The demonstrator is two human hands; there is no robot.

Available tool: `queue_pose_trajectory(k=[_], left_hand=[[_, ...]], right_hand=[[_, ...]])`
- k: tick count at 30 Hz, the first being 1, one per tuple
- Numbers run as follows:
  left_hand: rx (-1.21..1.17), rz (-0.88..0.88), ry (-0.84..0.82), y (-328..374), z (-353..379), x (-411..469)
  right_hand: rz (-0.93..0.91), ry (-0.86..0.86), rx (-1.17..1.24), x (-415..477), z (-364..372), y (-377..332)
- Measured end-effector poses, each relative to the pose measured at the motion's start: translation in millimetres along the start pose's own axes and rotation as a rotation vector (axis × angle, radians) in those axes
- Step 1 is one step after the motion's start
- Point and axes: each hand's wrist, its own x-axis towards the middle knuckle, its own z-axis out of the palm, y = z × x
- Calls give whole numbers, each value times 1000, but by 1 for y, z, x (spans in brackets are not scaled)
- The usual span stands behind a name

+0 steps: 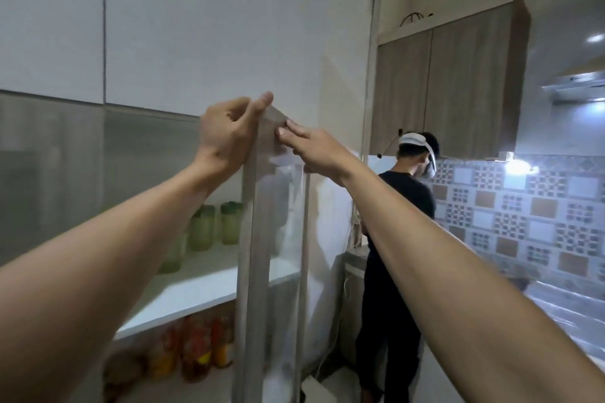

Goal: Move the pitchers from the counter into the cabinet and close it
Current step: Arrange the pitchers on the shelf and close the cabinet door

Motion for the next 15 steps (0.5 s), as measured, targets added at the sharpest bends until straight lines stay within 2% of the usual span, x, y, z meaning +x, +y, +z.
queue_pose_trajectory(k=[3, 7, 12, 15], left_hand=[[56, -24, 135, -16, -37, 3], [415, 46, 241, -39, -73, 10], [987, 183, 131, -94, -97, 12], [1346, 143, 108, -119, -100, 17]], right_hand=[[-56, -3, -28, 28, 37, -2], [-61, -3, -84, 63, 87, 4], [-88, 10, -102, 105, 143, 17], [-165, 40, -214, 128, 160, 32]])
